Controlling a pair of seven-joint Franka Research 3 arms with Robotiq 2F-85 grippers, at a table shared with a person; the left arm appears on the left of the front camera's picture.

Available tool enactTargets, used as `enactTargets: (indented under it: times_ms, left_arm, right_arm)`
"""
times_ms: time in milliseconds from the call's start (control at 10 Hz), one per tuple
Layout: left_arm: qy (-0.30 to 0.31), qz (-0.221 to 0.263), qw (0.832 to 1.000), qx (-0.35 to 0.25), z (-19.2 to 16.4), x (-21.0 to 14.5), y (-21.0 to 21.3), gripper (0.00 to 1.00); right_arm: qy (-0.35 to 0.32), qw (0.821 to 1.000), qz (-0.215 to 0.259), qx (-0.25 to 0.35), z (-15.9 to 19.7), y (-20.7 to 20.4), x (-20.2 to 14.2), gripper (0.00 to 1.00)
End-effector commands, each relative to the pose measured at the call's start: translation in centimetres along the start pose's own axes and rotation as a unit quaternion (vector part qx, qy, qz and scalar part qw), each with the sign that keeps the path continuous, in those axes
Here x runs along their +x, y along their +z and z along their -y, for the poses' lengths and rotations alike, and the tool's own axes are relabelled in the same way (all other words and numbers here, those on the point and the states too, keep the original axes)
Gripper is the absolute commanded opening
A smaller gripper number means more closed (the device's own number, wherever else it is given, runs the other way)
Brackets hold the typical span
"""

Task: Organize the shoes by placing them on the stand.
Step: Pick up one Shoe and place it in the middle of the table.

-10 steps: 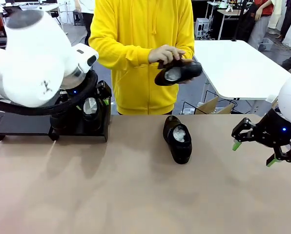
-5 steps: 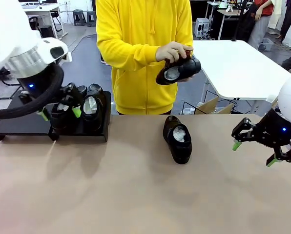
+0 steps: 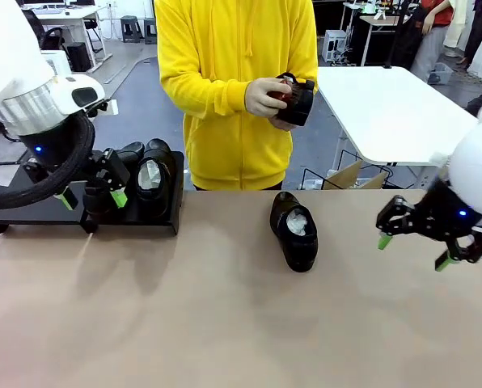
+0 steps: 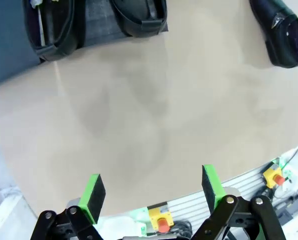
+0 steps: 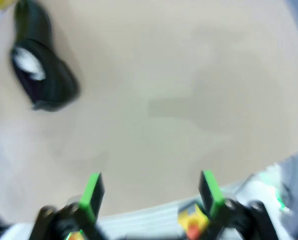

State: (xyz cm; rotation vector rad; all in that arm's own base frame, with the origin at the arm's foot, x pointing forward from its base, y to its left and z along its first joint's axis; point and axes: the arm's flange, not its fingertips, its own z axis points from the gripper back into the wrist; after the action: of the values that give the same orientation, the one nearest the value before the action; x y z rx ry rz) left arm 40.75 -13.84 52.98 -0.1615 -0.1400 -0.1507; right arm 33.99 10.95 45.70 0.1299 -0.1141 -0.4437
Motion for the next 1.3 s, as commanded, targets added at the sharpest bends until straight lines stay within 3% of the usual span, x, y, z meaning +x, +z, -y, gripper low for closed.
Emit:
enactTargets:
  times_ms: [0,300,700,1000,1200]
  left_arm:
    - [0.01,0.007,1.0,0.006,0.1,0.1,0.1,1.0]
    - [0.01,0.007,1.0,0.006,0.1,0.1,0.1,1.0]
    - [0.01,0.007,1.0,0.006,0.1,0.1,0.1,1.0]
    - [0.01,0.007,1.0,0.006,0.1,0.1,0.1,1.0]
    - [0.01,0.007,1.0,0.006,0.1,0.1,0.1,1.0]
  right_arm:
    - [0.108,0.993,0.046,-0.013,-4.9,1.4,-0.8,1.0]
    - [0.192,0.981,0.028,-0.023,-11.2,1.0,1.3,1.0]
    - [0.203,0.976,0.002,-0.084,-17.2,-3.0,6.8,1.0]
    - [0.196,0.975,-0.005,-0.107,-18.8,-5.9,8.1,1.0]
    - [0.17,0.98,0.009,-0.105,-17.1,-5.0,5.8,1.0]
